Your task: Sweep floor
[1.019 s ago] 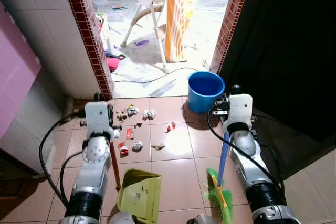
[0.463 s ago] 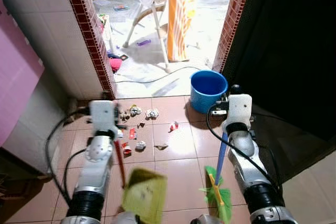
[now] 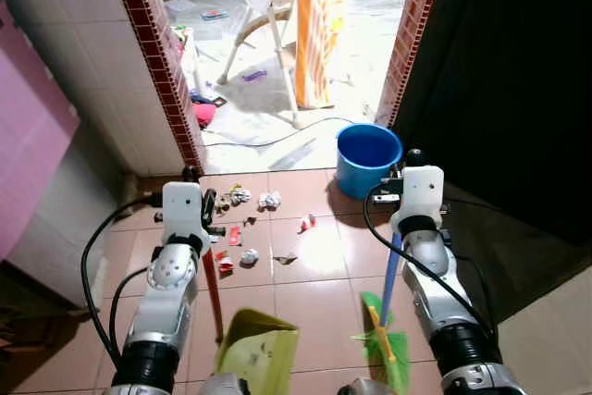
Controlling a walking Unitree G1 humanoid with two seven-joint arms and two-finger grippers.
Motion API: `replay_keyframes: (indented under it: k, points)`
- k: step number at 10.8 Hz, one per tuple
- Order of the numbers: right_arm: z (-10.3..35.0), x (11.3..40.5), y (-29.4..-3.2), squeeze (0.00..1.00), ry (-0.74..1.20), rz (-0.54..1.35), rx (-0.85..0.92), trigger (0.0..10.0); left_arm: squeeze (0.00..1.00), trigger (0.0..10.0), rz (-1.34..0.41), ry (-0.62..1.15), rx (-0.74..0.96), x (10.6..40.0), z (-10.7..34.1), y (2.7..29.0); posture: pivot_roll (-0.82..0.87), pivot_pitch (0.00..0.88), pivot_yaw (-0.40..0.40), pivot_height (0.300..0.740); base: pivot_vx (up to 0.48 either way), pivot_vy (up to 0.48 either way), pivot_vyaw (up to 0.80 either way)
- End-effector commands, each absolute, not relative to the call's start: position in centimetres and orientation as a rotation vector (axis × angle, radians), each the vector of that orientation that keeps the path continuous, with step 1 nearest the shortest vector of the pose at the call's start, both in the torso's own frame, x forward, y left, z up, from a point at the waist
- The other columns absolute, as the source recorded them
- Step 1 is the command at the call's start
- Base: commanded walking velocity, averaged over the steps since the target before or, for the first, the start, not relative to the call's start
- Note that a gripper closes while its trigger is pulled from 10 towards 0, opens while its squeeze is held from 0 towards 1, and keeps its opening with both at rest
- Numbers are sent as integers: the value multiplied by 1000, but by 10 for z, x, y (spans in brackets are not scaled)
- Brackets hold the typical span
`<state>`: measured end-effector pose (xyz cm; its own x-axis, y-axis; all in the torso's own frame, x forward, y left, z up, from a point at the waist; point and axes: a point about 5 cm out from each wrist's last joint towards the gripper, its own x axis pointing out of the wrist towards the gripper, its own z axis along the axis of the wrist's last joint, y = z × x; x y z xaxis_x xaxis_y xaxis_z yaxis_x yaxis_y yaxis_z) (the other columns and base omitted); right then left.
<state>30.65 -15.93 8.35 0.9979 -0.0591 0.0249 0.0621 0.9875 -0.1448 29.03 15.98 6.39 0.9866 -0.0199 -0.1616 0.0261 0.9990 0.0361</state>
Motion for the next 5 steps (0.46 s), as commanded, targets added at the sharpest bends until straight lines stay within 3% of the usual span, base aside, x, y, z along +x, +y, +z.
replay_keyframes:
  k: [1,5]
  points:
    - [90,306,-165,0,-48,-95,-134,10000,0,10000,-57,112,29,298,77,157,-43,0,73,740,0,0,0]
    - [91,312,-158,0,-45,-77,-123,10000,0,10000,-83,106,39,300,80,158,-11,0,62,740,0,0,0]
